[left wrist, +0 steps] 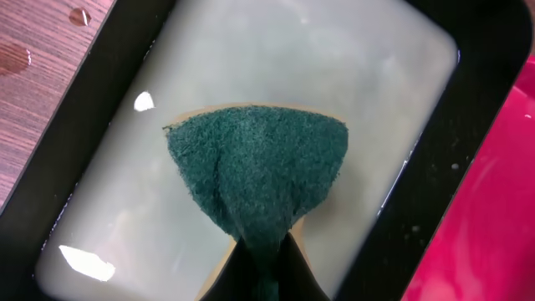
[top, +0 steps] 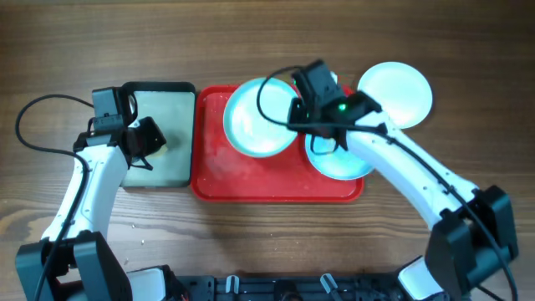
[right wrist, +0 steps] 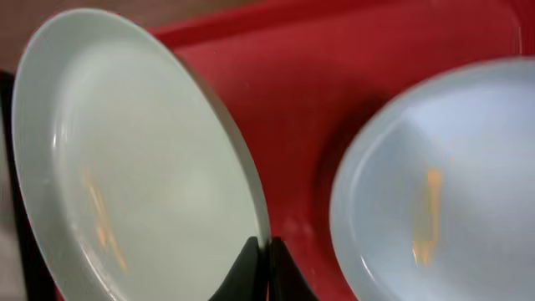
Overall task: Clean dirty plates on tray and stack at the side
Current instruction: 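Grip the front blue plate rim and slide it toward the tray's top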
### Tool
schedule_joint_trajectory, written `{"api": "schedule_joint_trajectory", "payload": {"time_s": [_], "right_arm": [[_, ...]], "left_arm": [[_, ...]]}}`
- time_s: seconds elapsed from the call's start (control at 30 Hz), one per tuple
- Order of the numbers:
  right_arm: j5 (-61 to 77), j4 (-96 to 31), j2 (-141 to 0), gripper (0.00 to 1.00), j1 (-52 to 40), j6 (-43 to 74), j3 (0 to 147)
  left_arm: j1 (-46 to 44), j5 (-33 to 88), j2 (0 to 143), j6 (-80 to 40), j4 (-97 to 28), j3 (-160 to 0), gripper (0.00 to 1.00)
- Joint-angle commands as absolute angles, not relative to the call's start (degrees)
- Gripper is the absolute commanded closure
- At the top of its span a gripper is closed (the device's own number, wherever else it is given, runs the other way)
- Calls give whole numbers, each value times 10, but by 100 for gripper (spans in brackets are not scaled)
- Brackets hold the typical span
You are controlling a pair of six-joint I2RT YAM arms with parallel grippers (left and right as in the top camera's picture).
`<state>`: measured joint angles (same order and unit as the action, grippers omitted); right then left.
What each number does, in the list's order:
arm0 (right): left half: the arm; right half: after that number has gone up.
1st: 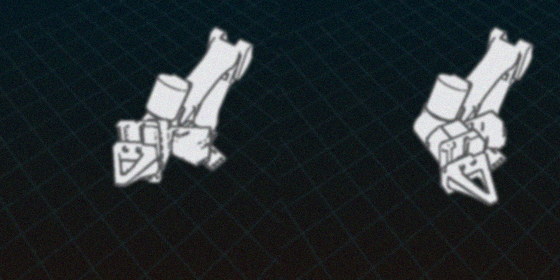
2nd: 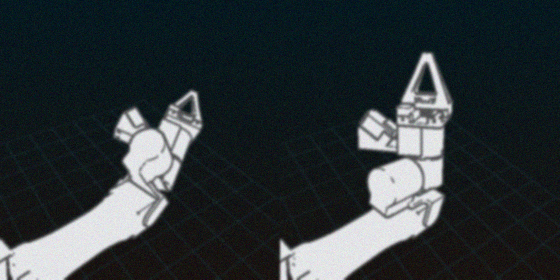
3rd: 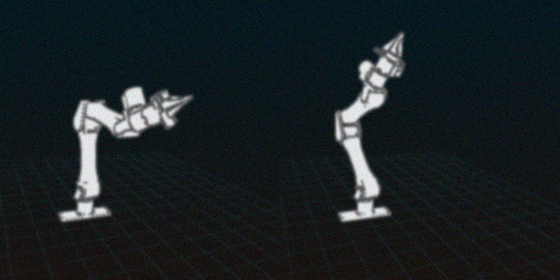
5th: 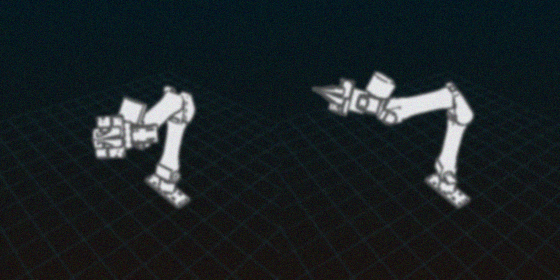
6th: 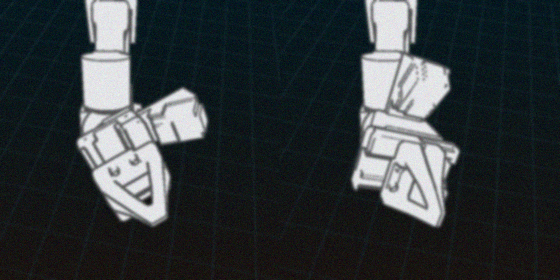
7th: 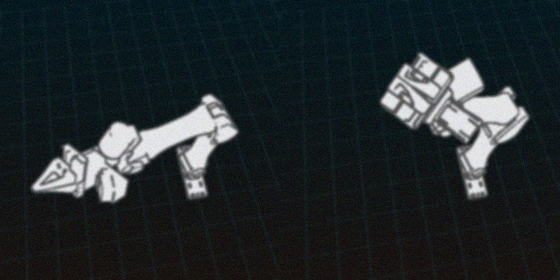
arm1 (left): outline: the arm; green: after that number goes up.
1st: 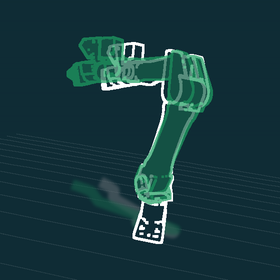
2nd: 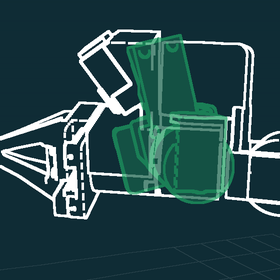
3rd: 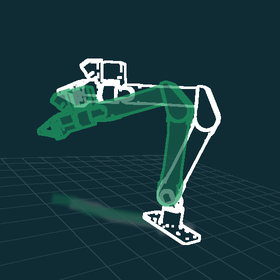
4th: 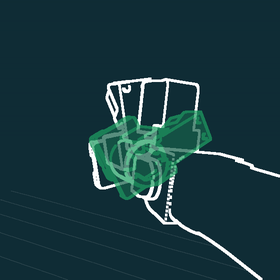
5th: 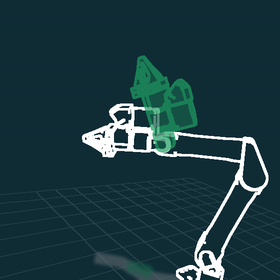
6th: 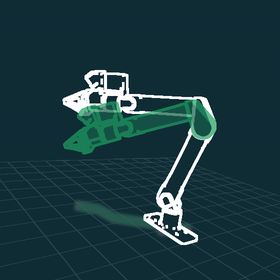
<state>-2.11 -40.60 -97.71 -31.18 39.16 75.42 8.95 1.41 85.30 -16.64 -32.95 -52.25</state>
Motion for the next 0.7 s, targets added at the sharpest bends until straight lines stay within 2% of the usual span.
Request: {"api": "schedule_joint_trajectory", "payload": {"time_s": [0.0, 0.67], "right_arm": [[-30, -405, -1014, 96, -308, 375, 780], [-46, -329, -1161, 96, -308, 329, 779]], "left_arm": [[88, 19, 853, -169, -332, -520, 96], [88, 19, 853, -169, -327, -520, 96]]}}
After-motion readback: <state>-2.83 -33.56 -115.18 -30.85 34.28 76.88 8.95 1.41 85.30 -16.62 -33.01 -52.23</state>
